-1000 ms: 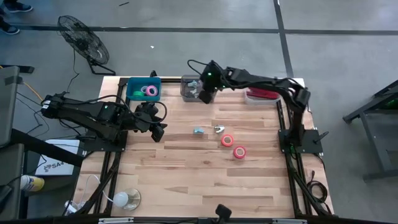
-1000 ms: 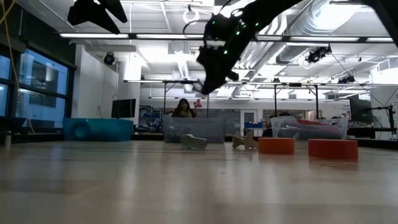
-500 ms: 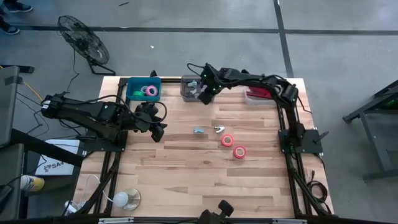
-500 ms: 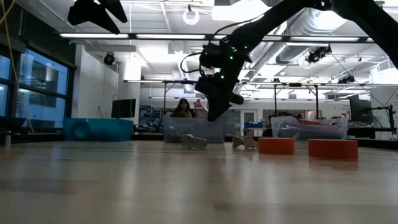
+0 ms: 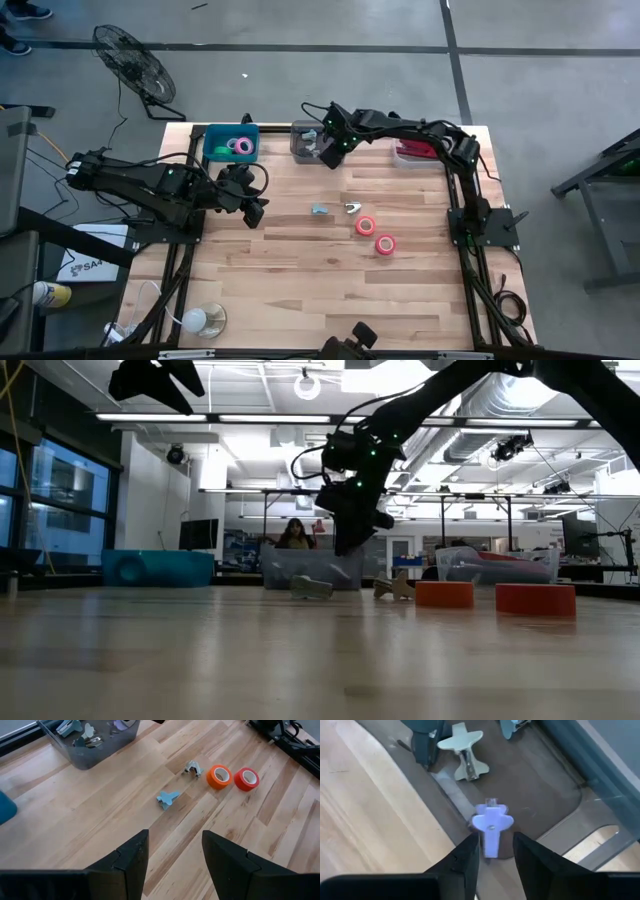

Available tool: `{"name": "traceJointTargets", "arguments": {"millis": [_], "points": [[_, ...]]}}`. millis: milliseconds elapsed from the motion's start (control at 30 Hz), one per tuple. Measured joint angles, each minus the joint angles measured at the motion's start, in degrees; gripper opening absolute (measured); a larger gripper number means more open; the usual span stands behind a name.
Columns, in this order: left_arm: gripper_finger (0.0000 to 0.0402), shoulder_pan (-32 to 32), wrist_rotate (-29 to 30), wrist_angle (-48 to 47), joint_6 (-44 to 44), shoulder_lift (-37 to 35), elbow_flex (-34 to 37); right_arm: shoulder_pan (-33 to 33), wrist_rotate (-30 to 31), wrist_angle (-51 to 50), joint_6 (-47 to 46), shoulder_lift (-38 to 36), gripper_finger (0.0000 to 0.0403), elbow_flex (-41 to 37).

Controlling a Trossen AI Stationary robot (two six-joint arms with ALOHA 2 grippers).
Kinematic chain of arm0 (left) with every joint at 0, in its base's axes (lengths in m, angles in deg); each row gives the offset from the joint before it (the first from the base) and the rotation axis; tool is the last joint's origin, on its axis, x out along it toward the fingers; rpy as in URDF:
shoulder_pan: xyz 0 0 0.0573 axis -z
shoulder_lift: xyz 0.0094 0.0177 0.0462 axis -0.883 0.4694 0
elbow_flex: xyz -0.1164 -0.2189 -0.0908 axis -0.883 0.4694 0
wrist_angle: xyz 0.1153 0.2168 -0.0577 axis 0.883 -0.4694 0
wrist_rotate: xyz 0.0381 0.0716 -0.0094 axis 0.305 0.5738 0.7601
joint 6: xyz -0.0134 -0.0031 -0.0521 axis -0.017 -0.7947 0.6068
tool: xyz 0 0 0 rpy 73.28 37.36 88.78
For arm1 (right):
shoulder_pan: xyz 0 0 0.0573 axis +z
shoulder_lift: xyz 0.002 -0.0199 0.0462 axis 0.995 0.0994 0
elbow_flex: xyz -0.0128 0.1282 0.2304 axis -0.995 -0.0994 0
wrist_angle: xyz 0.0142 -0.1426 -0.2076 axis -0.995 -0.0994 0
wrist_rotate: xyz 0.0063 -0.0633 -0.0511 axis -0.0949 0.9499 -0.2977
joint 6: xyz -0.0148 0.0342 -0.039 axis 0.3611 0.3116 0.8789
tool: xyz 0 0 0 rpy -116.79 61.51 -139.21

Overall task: Pick and place Stapler, Stapler remover, tape
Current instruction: Put the white staple remover into the black bin

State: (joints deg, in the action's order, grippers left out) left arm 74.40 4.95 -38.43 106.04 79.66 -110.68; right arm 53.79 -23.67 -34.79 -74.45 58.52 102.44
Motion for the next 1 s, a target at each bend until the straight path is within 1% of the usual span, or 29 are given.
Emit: {"name": "traceJointTargets", "arguments": {"millis": [100, 267, 467, 700, 900, 1000], "points": [[0.0182, -0.02, 0.00, 0.00, 0.02, 0.00, 0.00, 0.00, -1.26, 0.00, 0.02, 0.00, 0.0111, 0.00], [0.0182, -0.01, 0.02, 0.00, 0.02, 0.00, 0.00, -0.02, -1.33, -0.36, 1.54, -0.66, 0.0113, 0.00], [0.0182, -0.02, 0.00, 0.00, 0.02, -0.02, 0.00, -0.20, -1.59, -1.45, 6.03, -4.40, 0.0114, 0.01], [0.0182, -0.02, -0.13, -0.01, 0.02, -0.02, 0.00, 0.39, -6.95, -9.40, 18.83, -8.70, 0.0114, 0.07], [0.0182, -0.02, -0.74, 0.00, 0.01, -0.02, 0.00, 1.30, -10.49, -18.46, 23.18, -9.18, 0.0114, -0.12], [0.0182, 0.00, -1.39, 0.00, 0.02, -0.02, 0.00, 2.23, -10.80, -21.36, 25.51, -9.18, 0.0114, -1.24]]}}
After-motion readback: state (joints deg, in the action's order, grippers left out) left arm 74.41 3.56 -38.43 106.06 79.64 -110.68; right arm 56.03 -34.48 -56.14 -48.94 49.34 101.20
